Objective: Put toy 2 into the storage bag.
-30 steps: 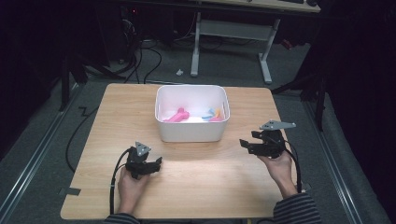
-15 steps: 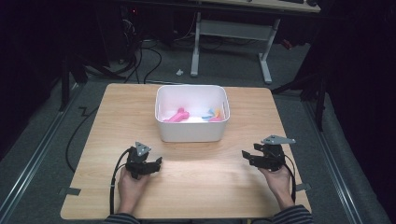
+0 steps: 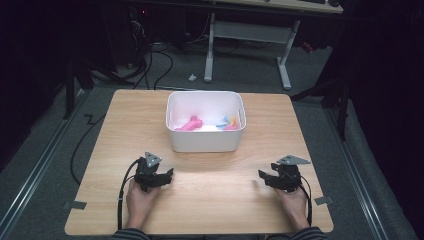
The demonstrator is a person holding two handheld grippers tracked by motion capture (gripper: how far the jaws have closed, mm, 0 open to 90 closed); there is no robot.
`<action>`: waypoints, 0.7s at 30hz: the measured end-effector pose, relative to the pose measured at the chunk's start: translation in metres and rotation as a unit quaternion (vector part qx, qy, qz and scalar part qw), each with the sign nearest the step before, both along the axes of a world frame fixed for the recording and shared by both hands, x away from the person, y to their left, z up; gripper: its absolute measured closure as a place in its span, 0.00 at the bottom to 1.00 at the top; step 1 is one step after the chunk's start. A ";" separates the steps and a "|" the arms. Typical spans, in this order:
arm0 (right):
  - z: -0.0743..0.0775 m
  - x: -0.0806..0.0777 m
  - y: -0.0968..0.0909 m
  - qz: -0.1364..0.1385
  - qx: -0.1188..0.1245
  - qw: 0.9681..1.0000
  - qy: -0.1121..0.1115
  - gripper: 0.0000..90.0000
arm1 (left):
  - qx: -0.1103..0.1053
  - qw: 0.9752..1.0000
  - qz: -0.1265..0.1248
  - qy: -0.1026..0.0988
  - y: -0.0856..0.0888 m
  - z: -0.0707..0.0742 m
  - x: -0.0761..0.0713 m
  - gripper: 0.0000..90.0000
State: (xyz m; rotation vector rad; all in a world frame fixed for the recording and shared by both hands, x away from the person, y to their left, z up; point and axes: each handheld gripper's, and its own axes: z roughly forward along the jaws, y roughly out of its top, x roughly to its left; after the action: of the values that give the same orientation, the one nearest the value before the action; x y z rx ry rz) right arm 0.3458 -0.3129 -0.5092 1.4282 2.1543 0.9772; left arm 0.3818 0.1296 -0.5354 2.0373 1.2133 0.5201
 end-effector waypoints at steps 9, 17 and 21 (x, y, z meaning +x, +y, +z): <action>-0.009 -0.002 0.001 -0.006 -0.005 1.000 0.005 0.41 | 0.000 1.000 0.000 0.000 0.000 0.000 0.000 0.29; -0.017 -0.003 0.004 -0.008 -0.015 1.000 0.006 0.41 | 0.000 1.000 0.000 0.000 0.000 0.000 0.000 0.29; -0.018 -0.004 0.006 -0.012 -0.021 1.000 -0.002 0.41 | 0.000 1.000 0.000 0.000 0.000 0.000 0.000 0.29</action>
State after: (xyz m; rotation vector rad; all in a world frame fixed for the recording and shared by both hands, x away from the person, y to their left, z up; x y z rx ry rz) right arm 0.3416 -0.3070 -0.5276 1.4276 2.1385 0.9202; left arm 0.3817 0.1295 -0.5355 2.0370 1.2136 0.5202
